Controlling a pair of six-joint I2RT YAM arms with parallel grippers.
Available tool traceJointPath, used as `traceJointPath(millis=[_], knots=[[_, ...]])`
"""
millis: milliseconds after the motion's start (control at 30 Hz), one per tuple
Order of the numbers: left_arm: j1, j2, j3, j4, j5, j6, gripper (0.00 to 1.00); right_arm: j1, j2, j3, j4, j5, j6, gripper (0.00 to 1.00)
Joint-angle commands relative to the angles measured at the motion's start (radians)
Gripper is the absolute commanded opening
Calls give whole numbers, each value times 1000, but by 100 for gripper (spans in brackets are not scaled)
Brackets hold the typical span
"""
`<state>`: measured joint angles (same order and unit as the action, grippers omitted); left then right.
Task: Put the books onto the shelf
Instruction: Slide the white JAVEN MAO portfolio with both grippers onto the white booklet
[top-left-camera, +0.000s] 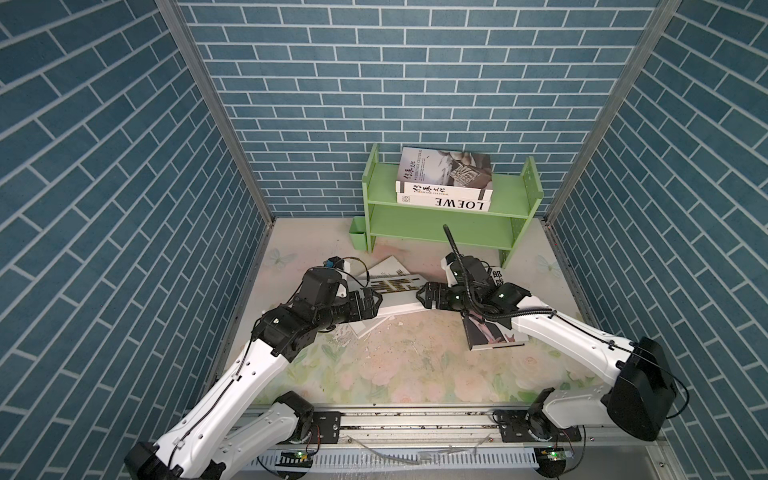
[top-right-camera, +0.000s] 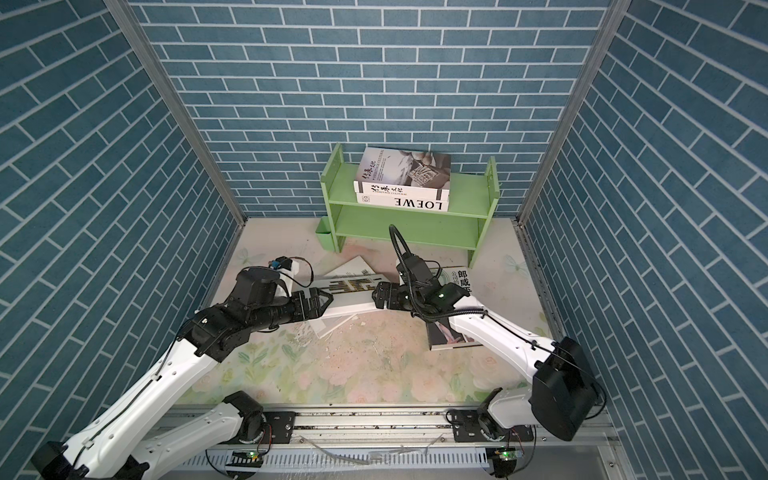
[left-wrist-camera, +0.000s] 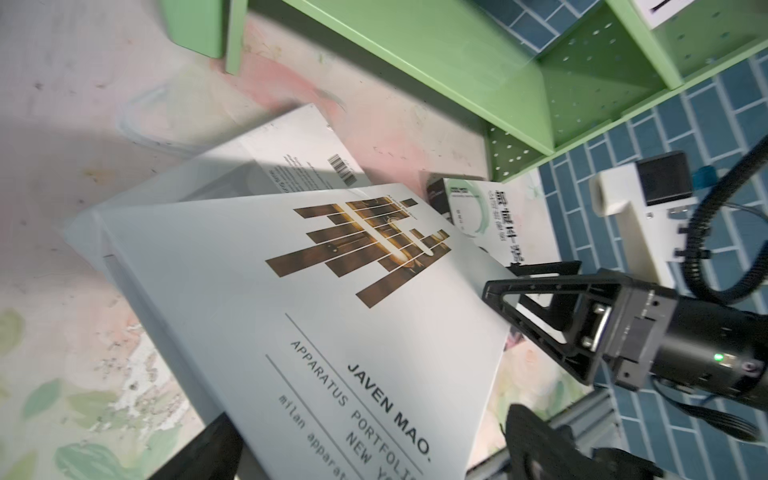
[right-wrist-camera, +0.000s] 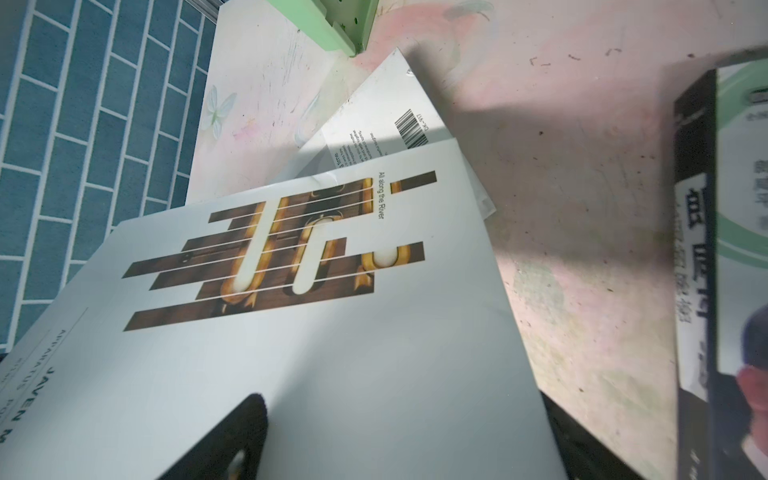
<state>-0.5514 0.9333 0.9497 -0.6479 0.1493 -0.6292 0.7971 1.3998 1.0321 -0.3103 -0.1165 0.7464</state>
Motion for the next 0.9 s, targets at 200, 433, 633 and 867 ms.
traceJointPath(millis=[200,433,633,867], knots=[[119,-7,-178,46,-104,-9,100,34,205,64,139,-75,-40,97],[252,-50,-229,28,-30,16,100,14,224,92,72,-33,-70,98],[396,30,-347,218,229,-16,100,-55,257,84,106,-125,-42,97],[477,114,-420,392,399,-69,100,-102,280,28,220,-256,13,96]])
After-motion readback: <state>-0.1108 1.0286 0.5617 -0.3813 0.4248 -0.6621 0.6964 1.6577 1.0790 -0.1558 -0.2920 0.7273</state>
